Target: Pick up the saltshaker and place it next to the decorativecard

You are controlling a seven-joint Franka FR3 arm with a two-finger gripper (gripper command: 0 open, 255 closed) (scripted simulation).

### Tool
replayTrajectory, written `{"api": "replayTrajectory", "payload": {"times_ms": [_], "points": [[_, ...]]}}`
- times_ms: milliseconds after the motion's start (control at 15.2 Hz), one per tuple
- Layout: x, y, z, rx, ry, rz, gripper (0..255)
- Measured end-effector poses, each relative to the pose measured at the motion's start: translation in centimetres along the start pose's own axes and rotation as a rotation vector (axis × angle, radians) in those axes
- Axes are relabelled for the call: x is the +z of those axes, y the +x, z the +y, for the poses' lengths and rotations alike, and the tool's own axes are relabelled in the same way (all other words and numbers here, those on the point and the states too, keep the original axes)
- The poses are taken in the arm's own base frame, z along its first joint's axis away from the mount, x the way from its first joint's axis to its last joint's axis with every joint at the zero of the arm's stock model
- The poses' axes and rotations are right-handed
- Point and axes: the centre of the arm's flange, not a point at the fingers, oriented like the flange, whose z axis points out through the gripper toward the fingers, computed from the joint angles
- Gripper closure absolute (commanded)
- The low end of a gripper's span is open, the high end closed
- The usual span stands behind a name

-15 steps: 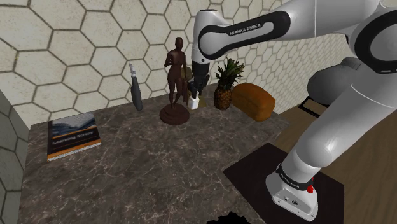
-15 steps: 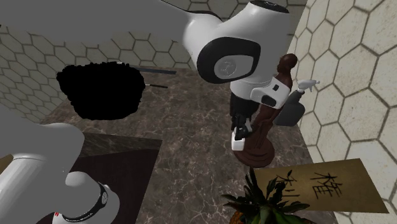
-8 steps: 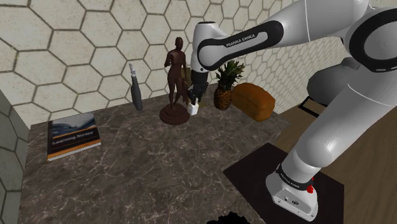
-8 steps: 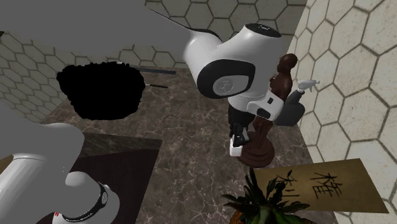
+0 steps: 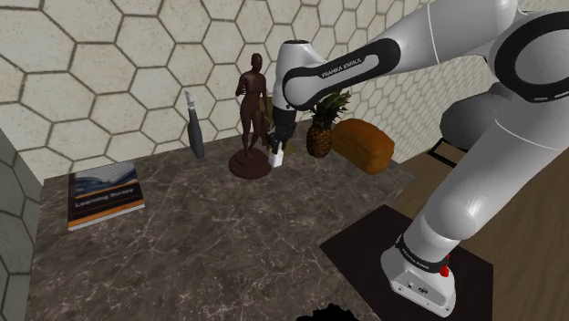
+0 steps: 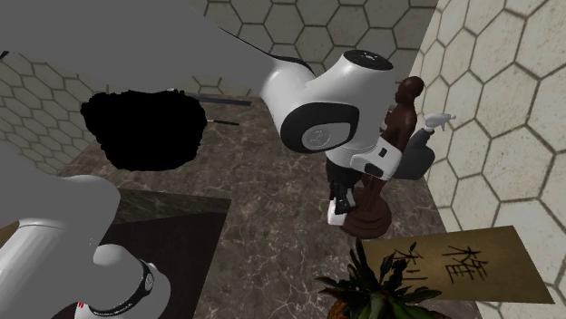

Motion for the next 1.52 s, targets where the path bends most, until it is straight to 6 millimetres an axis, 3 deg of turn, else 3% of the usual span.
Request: {"api": "replayTrajectory", "payload": {"times_ms": [396,462,594,858,1188,1518], "points": [[0.0,0.1,0.0,0.003,-0.002,0.007,255],[0.0,0.2,0.0,0.003,-0.002,0.006,0],[1.2,0.1,-0.3,-0.001,0.0,-0.024,0],[1.9,-0.2,-0.2,-0.001,0.001,-0.037,0],[-2.3,-0.3,-0.3,-0.001,0.001,-0.036,0],[-2.9,-0.1,-0.1,-0.001,0.001,-0.037,0]]}}
